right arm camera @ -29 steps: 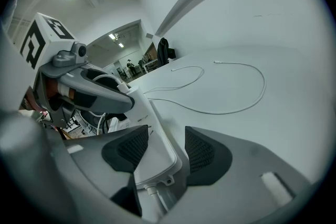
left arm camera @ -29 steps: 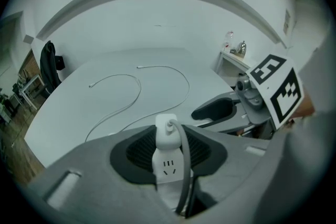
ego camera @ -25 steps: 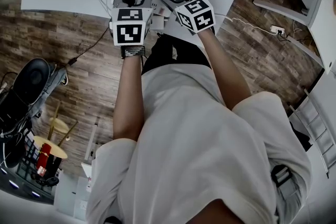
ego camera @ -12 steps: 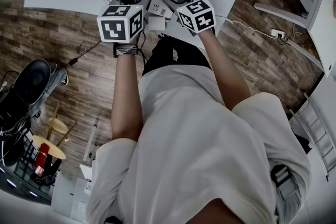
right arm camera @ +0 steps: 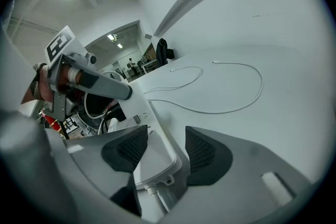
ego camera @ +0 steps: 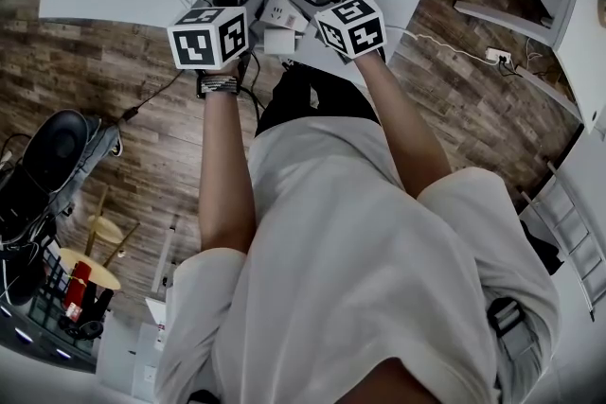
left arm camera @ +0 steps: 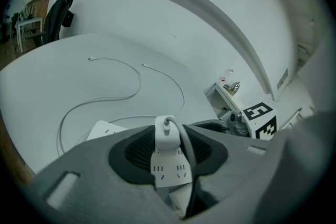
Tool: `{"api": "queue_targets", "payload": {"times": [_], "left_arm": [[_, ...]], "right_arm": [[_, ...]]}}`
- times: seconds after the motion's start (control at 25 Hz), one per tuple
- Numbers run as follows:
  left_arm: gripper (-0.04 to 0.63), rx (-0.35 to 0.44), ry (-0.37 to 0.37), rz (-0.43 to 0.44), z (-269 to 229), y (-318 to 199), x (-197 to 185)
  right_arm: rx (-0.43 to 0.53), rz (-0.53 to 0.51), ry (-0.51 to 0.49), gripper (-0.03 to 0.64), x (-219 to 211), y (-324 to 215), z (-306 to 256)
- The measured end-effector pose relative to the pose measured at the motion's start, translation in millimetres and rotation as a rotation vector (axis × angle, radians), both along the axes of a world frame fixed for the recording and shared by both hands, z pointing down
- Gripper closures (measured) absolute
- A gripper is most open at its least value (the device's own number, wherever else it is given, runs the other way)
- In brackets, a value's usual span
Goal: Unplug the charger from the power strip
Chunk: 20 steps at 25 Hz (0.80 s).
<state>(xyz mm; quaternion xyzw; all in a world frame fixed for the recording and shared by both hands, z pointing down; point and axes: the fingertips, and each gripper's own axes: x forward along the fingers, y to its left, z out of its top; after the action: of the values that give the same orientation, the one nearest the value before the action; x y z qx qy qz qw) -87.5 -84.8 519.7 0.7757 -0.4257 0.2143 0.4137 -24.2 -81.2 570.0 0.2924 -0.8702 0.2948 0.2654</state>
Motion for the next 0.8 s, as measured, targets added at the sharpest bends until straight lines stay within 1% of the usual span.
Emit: {"api": "queue_targets", "payload": {"times": [0.04,0.12,0.2,0.4,0.6,0.64,0.72,0.8], "left_arm": [[0.44,0.014,-0.021,-0.002,0.0,-2.4,-1.6],[0.402,0.032,-0.063,-0.001,0.0,-5.7,-6.3],[0.396,0.039,-0.093,-0.002,0.0,-7.6,-11.6],[0.394,0.037,-0.126,-0.038,2.7,-9.6,-23.2],[0.391,0.043,-0.133,-0.062,3.5,-7.3,-33.5],[0.379,0.045,-0.141,-0.07,3.5,-7.1,-37.3],[0.363,0.051,-0.165,-0.086,3.7,-8.1,-45.4],[0.343,0.071,-0.204,-0.103,1.6,-10.2,-55.4]], "right_arm": [[0.0,0.0,0.0,0.387,0.1,-0.1,0.4],[-0.003,0.001,0.0,0.387,-0.8,0.3,0.7],[-0.008,0.002,0.0,0.387,-1.5,0.6,0.4],[-0.015,0.017,0.001,0.379,0.5,-1.3,0.4],[-0.033,0.02,0.0,0.376,0.2,-0.1,1.1],[-0.033,0.02,0.0,0.377,0.2,0.5,0.6],[-0.025,0.021,0.001,0.401,0.4,0.8,-1.1],[-0.007,0.034,-0.005,0.45,0.2,-1.5,-7.1]]}}
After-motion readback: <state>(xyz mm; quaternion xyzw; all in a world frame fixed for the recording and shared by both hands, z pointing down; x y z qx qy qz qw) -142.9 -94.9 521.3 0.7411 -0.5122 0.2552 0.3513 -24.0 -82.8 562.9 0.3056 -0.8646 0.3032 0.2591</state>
